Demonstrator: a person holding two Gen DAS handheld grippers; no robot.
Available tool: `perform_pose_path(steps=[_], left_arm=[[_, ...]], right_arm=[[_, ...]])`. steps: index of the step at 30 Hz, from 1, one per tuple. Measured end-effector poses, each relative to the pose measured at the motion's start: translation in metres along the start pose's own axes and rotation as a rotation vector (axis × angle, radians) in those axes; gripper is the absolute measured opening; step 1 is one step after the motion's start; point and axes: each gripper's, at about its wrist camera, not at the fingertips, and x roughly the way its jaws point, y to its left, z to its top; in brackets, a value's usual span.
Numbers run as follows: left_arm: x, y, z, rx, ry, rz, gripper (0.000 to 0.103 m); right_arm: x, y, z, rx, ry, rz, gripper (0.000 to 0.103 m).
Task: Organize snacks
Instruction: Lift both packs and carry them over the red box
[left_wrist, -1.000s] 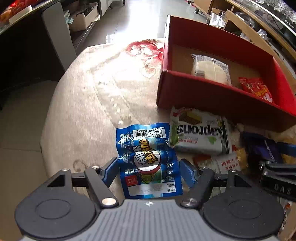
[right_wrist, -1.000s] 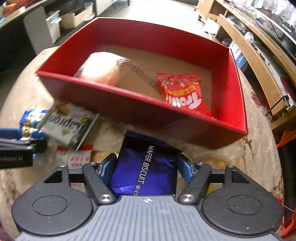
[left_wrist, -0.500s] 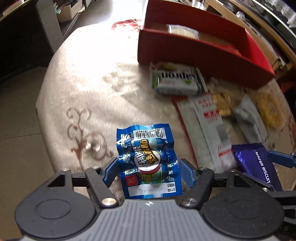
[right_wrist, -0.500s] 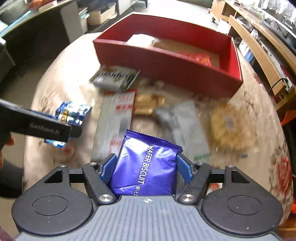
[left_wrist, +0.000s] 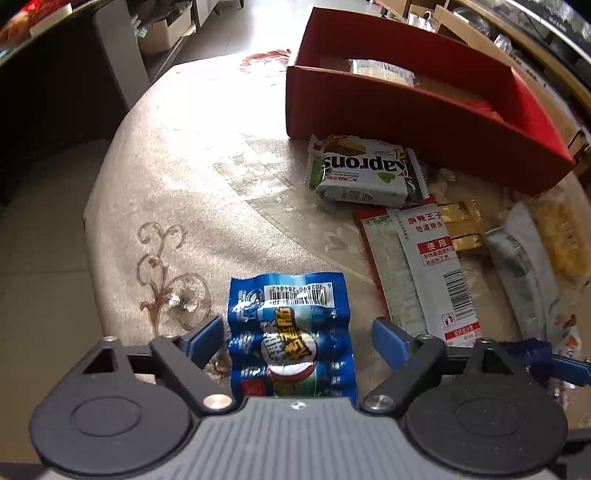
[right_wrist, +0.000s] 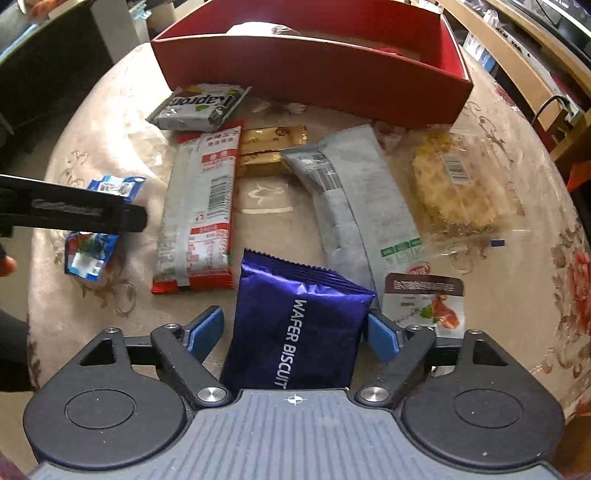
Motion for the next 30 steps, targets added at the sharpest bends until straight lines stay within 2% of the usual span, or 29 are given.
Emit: perform_pose_path(steps=[3,5,6,7,10,20,30], left_arm=[[0.004,-0.004,0.000,0.014,-0.014,0.029,0.094],[0.002,-0.003,-0.002,0.011,-0.017,0.029,0.092],[0.001,-0.003,-0.003,0.014,-0.018,0.032,0.090],[-0.001,-0.002,-0.003,0.013,-0.020,0.033,0.083],[-0.008,0.003,-0.004,0.000,-0.027,0.022,0.066],[-0.015,0.009,-0.013,-0.034,-0.023,-0.030,0.065],[-0.020,0.002,-0.022,-0.009,-0.039,-0.044,0.065]], right_arm=[[0.006,0.009,-0.002,-0.028,0.004,-0.031,0.089],[0.005,0.013,-0.003,-0.042,-0.003,-0.055,0.087],[0.005,0.014,-0.003,-0.045,-0.004,-0.057,0.083],[0.003,0.015,-0.005,-0.046,-0.007,-0.054,0.079],[0.000,0.014,-0.007,-0.036,-0.008,-0.045,0.076],[-0.021,0.013,-0.014,0.002,-0.068,-0.029,0.075],[-0.043,0.004,-0.022,0.049,-0.134,-0.034,0.075]])
